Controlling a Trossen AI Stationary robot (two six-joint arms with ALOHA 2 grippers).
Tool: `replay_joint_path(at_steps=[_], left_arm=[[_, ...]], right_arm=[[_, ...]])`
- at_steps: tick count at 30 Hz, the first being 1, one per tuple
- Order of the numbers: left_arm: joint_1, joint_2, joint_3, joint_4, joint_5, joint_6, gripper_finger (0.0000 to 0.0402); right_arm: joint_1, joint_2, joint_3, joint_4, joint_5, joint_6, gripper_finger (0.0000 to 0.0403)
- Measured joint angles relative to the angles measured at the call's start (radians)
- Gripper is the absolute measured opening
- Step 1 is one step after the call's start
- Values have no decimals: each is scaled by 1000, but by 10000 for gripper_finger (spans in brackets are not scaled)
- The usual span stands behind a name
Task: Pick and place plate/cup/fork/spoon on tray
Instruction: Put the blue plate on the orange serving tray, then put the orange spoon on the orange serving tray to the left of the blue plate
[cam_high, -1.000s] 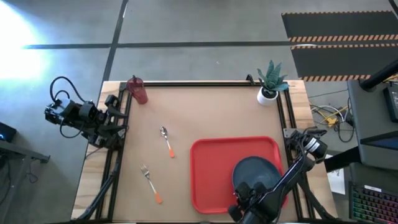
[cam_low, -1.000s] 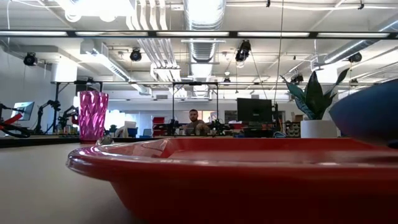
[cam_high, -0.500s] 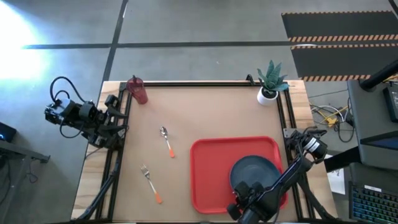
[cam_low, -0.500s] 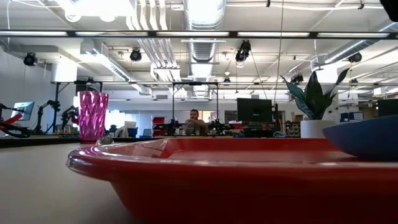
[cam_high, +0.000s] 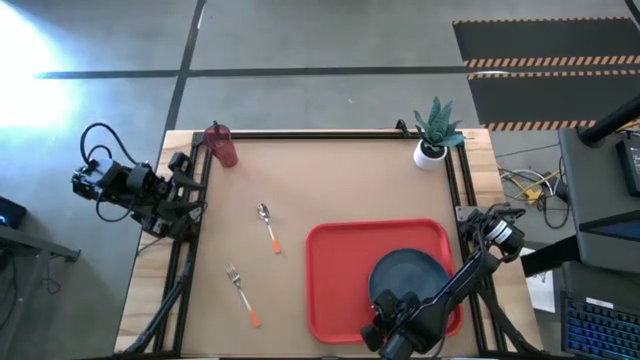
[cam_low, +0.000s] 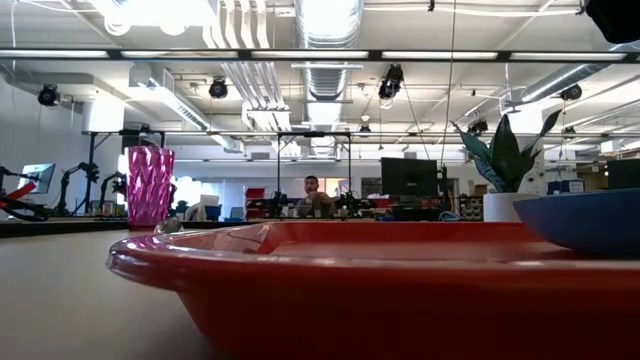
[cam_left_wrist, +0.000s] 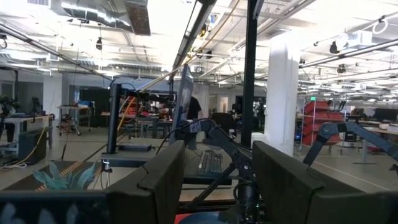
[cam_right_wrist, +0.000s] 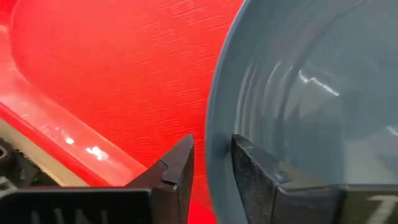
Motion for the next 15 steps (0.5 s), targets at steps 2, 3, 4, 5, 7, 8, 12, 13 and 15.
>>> replay_joint_path(at_steps=[2, 3, 4, 5, 7, 8, 12, 13, 15], left_arm=[[0, -2, 0, 0, 0, 0, 171], [0, -2, 0, 0, 0, 0, 171], [0, -2, 0, 0, 0, 0, 171], [0, -2, 0, -1, 0, 0, 171], [0, -2, 0, -2, 0, 0, 171], [0, -2, 0, -2, 0, 0, 171], [0, -2, 0, -3, 0, 0, 171], [0, -2, 0, -3, 0, 0, 171], [0, -2, 0, -4, 0, 0, 171]], right_arm=[[-1, 0, 0, 23, 0, 1, 109], [-2, 0, 0, 36, 0, 0, 114], [-2, 0, 2, 42, 0, -1, 118], [-2, 0, 6, 38, 0, -5, 123], [-4, 0, 18, 38, 0, -16, 132], [-6, 0, 25, 36, 0, -21, 137], [-6, 0, 55, -12, 0, -37, 154], [-6, 0, 64, -23, 0, -37, 158], [-6, 0, 85, -49, 0, -37, 165]])
